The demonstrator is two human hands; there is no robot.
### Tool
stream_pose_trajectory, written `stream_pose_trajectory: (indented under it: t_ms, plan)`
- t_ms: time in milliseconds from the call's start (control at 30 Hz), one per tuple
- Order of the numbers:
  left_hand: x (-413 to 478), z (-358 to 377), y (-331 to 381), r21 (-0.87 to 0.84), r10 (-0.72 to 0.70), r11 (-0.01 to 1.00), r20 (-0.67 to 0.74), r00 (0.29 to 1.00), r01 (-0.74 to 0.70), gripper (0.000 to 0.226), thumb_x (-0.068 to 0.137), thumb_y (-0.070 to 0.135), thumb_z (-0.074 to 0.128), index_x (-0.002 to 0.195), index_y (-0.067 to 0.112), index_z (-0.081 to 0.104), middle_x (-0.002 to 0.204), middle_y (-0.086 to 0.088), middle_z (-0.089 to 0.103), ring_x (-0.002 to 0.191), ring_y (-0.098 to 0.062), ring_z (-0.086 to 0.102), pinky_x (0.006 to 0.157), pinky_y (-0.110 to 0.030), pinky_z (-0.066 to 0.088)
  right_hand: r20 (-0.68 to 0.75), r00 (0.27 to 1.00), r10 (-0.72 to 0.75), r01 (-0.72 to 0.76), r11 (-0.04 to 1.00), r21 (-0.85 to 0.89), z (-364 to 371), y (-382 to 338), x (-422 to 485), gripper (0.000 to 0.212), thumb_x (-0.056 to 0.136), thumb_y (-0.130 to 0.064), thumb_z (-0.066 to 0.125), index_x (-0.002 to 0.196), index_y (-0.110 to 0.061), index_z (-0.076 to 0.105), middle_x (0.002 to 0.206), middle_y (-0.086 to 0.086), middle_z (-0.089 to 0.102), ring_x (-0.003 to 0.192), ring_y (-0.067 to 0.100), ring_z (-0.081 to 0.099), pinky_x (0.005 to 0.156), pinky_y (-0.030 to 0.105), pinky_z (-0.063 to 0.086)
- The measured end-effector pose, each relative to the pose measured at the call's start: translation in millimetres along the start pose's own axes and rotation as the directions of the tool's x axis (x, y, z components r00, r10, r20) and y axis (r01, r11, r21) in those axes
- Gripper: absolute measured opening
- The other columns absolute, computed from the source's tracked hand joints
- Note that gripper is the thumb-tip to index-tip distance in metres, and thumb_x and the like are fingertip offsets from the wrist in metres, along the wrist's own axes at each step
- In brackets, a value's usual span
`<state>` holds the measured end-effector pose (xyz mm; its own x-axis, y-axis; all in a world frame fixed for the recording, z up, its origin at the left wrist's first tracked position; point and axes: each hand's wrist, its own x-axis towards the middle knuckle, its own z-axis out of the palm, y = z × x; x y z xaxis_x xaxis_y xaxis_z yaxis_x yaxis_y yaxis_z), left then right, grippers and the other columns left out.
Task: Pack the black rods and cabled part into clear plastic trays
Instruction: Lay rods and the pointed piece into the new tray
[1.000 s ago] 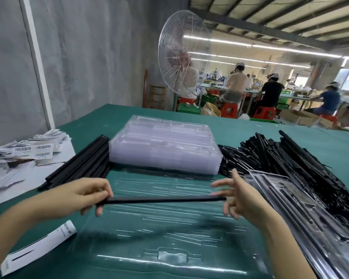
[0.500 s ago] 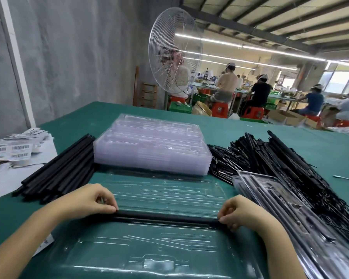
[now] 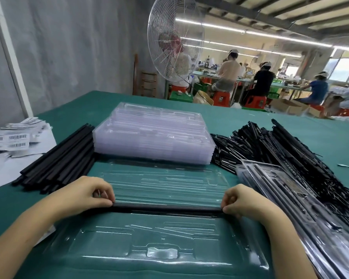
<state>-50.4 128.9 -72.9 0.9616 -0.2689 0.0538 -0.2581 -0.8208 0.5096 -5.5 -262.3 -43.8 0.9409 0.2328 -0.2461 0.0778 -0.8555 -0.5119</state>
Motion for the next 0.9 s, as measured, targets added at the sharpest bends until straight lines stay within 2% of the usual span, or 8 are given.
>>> stream_pose_trajectory:
  t_ms: [100, 200, 433, 633, 800, 900]
  plan:
    - [-1.6, -0.5, 0.9, -0.006, -0.008, 1.000, 0.018, 1.000, 0.008, 0.024, 0.077, 0.029, 0.078, 0.078, 0.050, 0.067, 0.083, 0.028, 0.062, 0.075, 0.000, 0.058, 0.067, -0.013, 0.045, 0.027, 1.000, -0.007, 0.007, 1.000, -0.020, -0.7, -0.9, -3.2, 0.021, 0.077, -0.003, 0.066, 0.064, -0.019, 0.064, 0.050, -0.008, 0.058, 0.039, -0.001, 0.049, 0.048, 0.014, 0.042]
    - [-3.7, -1.4, 0.8, -0.044, -0.024, 0.999, 0.027, 0.999, 0.025, 0.024, 0.074, 0.026, 0.080, 0.077, 0.047, 0.068, 0.081, 0.025, 0.061, 0.069, -0.001, 0.056, 0.066, -0.013, 0.045, 0.118, 0.993, -0.012, 0.018, 0.998, -0.053, -2.5, -3.5, -7.2, 0.021, 0.075, -0.005, 0.069, 0.062, -0.021, 0.064, 0.048, -0.011, 0.057, 0.043, -0.002, 0.050, 0.050, 0.014, 0.043]
    - [-3.1, -1.4, 6.9, -0.042, -0.027, 0.999, 0.058, 0.998, 0.029, 0.021, 0.075, 0.026, 0.080, 0.074, 0.043, 0.068, 0.080, 0.018, 0.064, 0.069, -0.004, 0.058, 0.066, -0.016, 0.048, 0.206, 0.978, 0.011, 0.004, 0.998, -0.069, -1.2, -6.7, -9.9, 0.017, 0.076, -0.003, 0.069, 0.070, -0.016, 0.060, 0.056, -0.008, 0.058, 0.043, 0.001, 0.050, 0.048, 0.016, 0.043]
    - [-4.0, -3.2, 8.6, -0.031, -0.062, 0.997, 0.109, 0.992, 0.066, 0.022, 0.074, 0.027, 0.080, 0.076, 0.045, 0.067, 0.080, 0.014, 0.067, 0.071, -0.006, 0.060, 0.071, -0.023, 0.051, 0.173, 0.985, 0.018, 0.000, 0.994, -0.106, 0.5, -8.4, -9.0, 0.021, 0.075, -0.003, 0.071, 0.067, -0.018, 0.059, 0.057, -0.006, 0.056, 0.046, 0.005, 0.050, 0.048, 0.017, 0.043]
    - [-4.6, -3.8, 8.9, -0.010, -0.065, 0.998, 0.160, 0.985, 0.067, 0.024, 0.072, 0.032, 0.080, 0.081, 0.048, 0.065, 0.081, 0.019, 0.065, 0.073, -0.004, 0.058, 0.072, -0.023, 0.050, 0.170, 0.985, 0.030, -0.011, 0.994, -0.111, -0.1, -8.1, -8.6, 0.020, 0.075, -0.004, 0.071, 0.067, -0.018, 0.060, 0.051, -0.009, 0.056, 0.040, -0.001, 0.049, 0.045, 0.014, 0.041]
    - [-5.1, -1.5, 8.9, 0.024, -0.060, 0.998, 0.165, 0.985, 0.057, 0.022, 0.072, 0.031, 0.081, 0.078, 0.046, 0.066, 0.079, 0.019, 0.062, 0.073, 0.000, 0.054, 0.072, -0.020, 0.047, 0.166, 0.986, 0.031, -0.009, 0.991, -0.130, 0.9, -8.0, -8.9, 0.020, 0.075, -0.005, 0.071, 0.067, -0.019, 0.060, 0.052, -0.009, 0.057, 0.043, 0.002, 0.051, 0.047, 0.015, 0.042]
